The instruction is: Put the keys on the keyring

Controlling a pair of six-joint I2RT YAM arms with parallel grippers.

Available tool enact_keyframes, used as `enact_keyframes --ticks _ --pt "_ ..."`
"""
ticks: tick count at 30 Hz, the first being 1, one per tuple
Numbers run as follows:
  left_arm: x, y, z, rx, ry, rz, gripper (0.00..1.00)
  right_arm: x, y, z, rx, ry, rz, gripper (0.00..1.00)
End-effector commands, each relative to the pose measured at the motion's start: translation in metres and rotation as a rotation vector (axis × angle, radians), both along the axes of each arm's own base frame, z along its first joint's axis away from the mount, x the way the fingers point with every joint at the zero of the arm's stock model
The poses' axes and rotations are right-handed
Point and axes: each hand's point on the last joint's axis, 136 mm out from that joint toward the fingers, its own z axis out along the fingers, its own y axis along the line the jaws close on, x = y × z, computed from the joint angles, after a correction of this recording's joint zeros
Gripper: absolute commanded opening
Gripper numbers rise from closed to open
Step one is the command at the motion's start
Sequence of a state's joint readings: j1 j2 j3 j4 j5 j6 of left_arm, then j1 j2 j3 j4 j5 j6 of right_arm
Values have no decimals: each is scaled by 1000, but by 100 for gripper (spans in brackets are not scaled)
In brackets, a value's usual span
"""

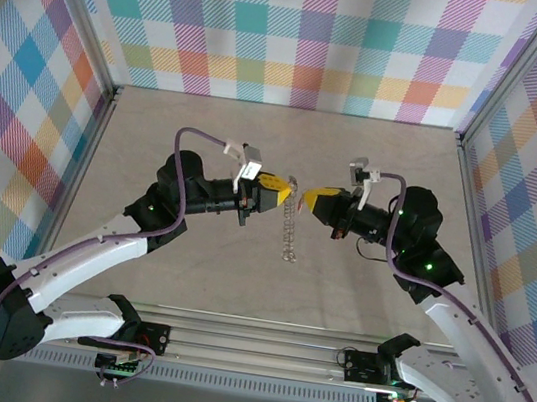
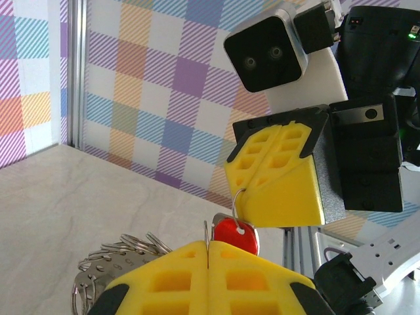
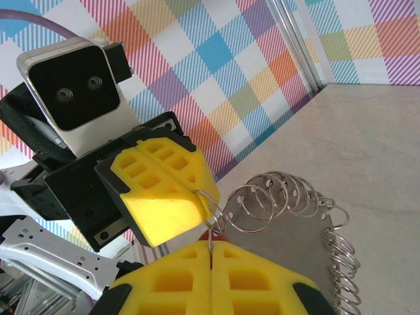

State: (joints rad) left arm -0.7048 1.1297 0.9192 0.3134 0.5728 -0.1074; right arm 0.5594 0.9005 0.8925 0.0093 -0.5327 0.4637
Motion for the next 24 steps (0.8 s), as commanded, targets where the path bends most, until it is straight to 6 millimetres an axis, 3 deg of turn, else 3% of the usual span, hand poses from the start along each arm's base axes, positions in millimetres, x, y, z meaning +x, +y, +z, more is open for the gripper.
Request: enact_keyframes --ticks 1,17,24 --pt "-9 -3 30 -51 -82 -35 0 -5 2 28 52 -64 20 0" --pt "-9 -5 32 -56 -81 -43 0 -4 16 27 49 -55 46 0" --pt "-11 -5 33 -59 -86 -52 0 6 14 23 35 -41 -5 0"
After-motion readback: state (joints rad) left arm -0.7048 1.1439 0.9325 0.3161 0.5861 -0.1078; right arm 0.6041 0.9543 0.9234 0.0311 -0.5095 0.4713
